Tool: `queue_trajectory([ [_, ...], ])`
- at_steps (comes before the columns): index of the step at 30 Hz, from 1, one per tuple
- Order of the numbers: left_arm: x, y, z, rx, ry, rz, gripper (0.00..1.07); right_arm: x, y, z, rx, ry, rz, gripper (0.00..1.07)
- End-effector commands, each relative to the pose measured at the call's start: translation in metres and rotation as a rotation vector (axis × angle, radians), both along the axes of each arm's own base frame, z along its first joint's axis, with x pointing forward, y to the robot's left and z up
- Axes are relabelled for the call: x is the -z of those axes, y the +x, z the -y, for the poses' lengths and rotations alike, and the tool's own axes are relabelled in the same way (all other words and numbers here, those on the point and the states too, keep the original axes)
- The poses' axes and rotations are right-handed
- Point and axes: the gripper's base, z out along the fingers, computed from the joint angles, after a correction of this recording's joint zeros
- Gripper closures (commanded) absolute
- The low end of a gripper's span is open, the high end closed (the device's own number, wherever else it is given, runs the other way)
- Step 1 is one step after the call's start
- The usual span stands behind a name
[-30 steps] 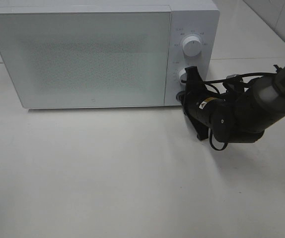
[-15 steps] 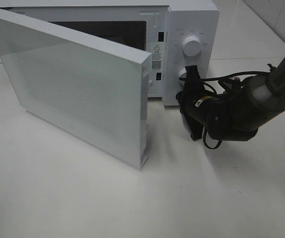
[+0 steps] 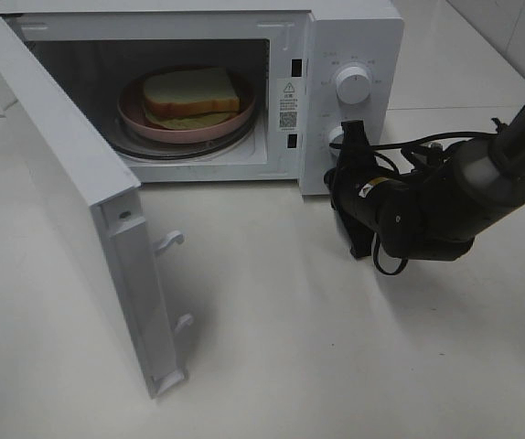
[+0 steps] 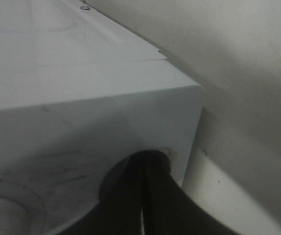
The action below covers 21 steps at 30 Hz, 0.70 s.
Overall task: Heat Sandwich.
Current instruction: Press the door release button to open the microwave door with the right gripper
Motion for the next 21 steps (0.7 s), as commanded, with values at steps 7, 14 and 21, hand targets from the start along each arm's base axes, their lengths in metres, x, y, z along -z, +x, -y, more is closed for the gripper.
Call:
queue_trajectory([
  [7,0.0000,-0.0018,0.0005,0.009,-0.005,0.021,0.30,-0.0260,0.0272,0.0043,0.058,0.040,0.230,1.07],
  [14,0.0000,-0.0018,0.0005,0.009,-0.005,0.021,0.30,-0.0249,0.0269,0.0042,0.056,0.039,0.219,1.07],
  [21,0.0000,-0.0018,0.0005,0.009,-0.005,0.021,0.30,-0.0246,0.0266,0.0037,0.033,-0.003,0.222,1.07],
])
